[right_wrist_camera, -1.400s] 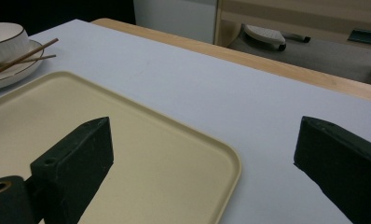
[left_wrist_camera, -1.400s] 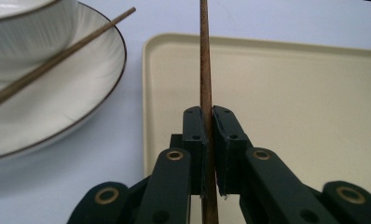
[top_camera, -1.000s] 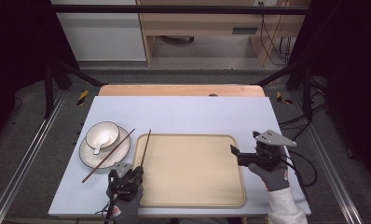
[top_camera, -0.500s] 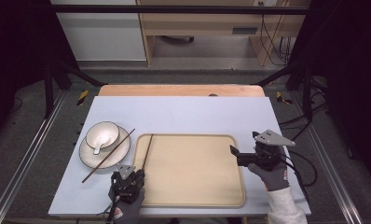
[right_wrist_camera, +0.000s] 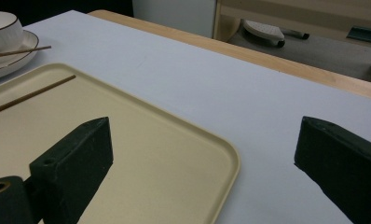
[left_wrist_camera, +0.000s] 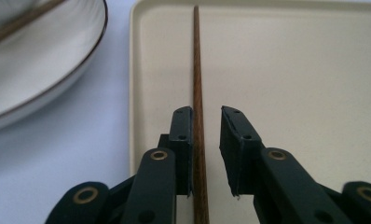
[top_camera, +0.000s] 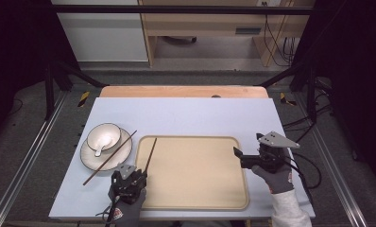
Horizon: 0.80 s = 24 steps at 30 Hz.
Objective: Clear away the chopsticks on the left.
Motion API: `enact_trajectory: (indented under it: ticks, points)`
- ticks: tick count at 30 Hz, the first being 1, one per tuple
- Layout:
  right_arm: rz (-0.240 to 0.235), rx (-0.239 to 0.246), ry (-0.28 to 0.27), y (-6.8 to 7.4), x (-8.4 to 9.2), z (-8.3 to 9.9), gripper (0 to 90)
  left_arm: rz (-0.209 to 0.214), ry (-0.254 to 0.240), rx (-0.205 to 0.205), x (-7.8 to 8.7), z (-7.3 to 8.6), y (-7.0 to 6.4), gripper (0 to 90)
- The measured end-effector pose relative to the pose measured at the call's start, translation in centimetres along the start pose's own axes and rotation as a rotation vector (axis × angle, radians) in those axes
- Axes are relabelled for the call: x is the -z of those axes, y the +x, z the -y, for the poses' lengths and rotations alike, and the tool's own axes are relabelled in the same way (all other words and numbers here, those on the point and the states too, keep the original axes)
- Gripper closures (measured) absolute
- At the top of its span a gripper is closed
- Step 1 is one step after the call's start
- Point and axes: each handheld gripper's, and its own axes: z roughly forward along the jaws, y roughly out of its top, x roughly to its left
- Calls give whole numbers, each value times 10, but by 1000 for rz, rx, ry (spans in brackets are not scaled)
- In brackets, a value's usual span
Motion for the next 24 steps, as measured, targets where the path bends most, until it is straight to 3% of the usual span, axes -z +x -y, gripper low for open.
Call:
enact_trajectory:
  ticks: [5, 12, 18, 20, 24]
  points:
    - [0, -1, -3, 0, 1, 0, 44, 37, -48, -34, 10, -17, 1, 691]
    - [-1, 0, -10, -1, 3, -1, 44, 64, -67, -146, 23, -38, 4, 609]
    - [-1, -9, -17, -2, 5, -2, 43, 90, -43, -234, 35, -49, 25, 514]
    - [1, -5, -16, -2, 5, -2, 43, 107, -39, -246, 37, -48, 35, 483]
    - [3, -6, -16, -3, 5, -2, 43, 151, -45, -223, 41, -44, 56, 409]
